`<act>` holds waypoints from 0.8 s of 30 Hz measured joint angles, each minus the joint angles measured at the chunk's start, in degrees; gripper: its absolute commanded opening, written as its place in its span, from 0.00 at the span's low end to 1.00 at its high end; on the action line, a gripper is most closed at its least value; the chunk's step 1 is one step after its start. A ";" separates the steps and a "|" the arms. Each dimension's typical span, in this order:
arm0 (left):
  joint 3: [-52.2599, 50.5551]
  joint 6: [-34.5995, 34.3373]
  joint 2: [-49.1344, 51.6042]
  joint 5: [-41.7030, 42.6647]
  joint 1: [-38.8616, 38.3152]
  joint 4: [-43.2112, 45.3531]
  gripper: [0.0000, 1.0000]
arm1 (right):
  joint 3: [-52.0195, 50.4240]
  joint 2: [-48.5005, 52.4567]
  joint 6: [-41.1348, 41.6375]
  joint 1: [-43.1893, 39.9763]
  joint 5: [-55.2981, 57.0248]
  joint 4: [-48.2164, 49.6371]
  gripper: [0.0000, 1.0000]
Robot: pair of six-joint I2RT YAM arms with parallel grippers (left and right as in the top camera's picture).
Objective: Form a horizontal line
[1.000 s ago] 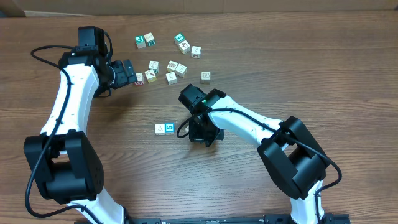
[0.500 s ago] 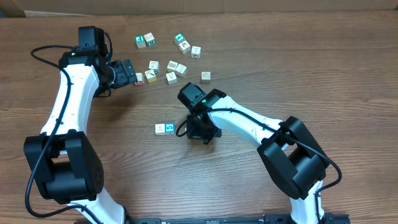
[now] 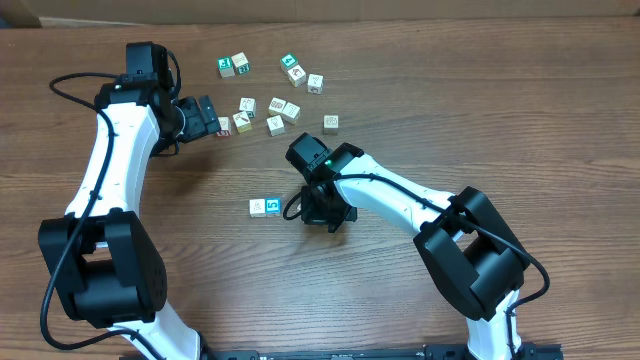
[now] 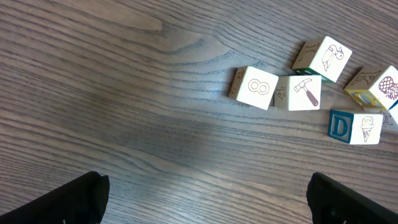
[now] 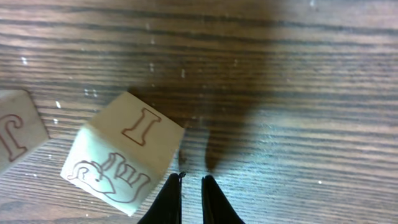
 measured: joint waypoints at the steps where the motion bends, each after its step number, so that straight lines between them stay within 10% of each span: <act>1: 0.00 -0.02 0.00 0.00 0.00 0.00 1.00 | 0.00 0.00 0.00 0.02 0.00 -0.26 0.09; 24: 0.00 0.00 0.00 0.00 0.00 0.00 1.00 | 0.00 0.00 -0.02 0.02 0.00 -3.39 0.09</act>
